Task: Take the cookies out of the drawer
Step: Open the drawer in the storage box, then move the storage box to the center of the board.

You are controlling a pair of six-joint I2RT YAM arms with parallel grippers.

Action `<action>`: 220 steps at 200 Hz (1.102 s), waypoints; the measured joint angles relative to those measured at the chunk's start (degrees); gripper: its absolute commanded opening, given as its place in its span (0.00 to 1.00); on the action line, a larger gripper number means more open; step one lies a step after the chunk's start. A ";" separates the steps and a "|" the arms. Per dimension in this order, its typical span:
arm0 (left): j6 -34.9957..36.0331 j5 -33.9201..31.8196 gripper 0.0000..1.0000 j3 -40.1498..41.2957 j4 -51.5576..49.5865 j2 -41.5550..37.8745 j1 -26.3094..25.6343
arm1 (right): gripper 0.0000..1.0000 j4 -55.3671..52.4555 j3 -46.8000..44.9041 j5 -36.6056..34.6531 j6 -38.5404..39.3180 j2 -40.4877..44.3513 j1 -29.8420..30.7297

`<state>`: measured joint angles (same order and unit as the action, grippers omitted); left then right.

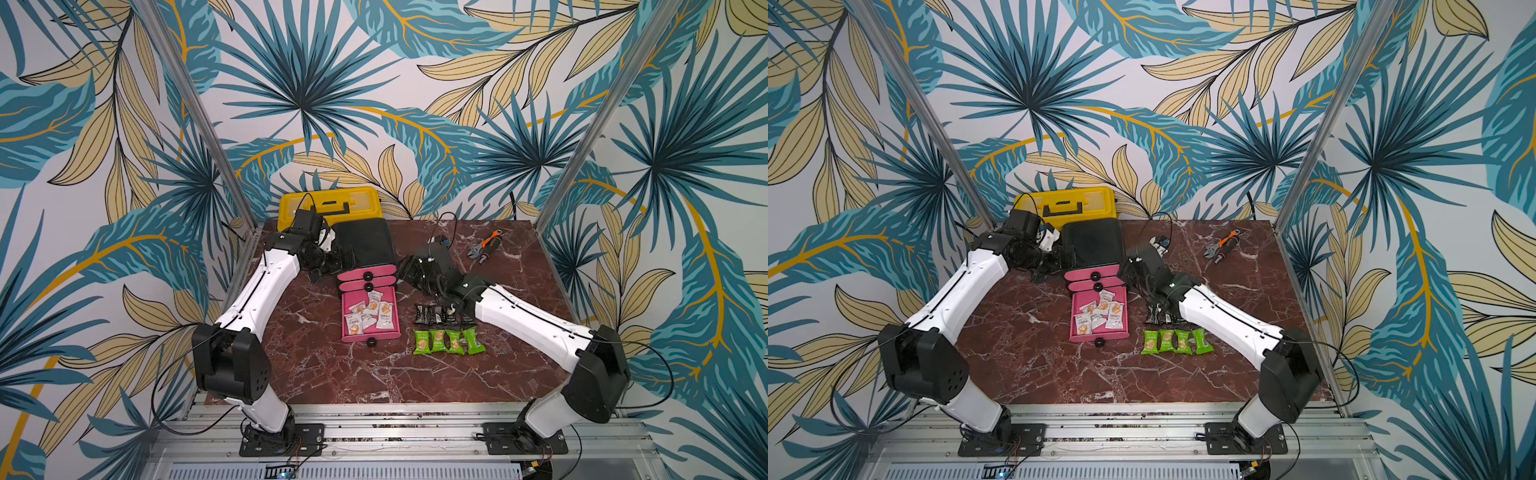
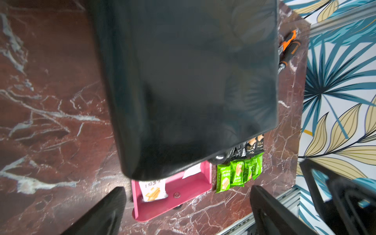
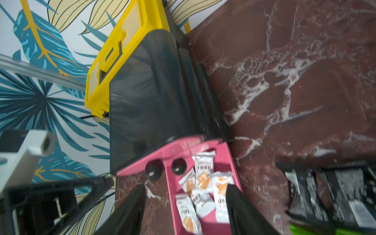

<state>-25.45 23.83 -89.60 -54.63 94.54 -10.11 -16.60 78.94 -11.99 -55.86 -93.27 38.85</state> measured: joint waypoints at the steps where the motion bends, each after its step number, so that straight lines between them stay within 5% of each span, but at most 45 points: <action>1: 0.00 0.02 1.00 -0.11 0.04 0.15 0.00 | 0.68 -0.02 0.44 0.31 0.22 -0.42 -0.39; 81: -0.52 -0.48 1.00 -1.31 -0.96 3.45 0.28 | 0.69 -1.57 20.55 20.09 7.13 -22.10 -8.33; 220: -0.04 0.70 1.00 0.81 -0.87 3.26 0.31 | 0.60 7.52 11.63 24.50 6.97 -18.23 -8.92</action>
<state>-25.50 24.53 -88.79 -55.51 97.80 -9.80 -9.08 90.56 12.51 -48.88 -111.50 29.93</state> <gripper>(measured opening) 0.999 0.607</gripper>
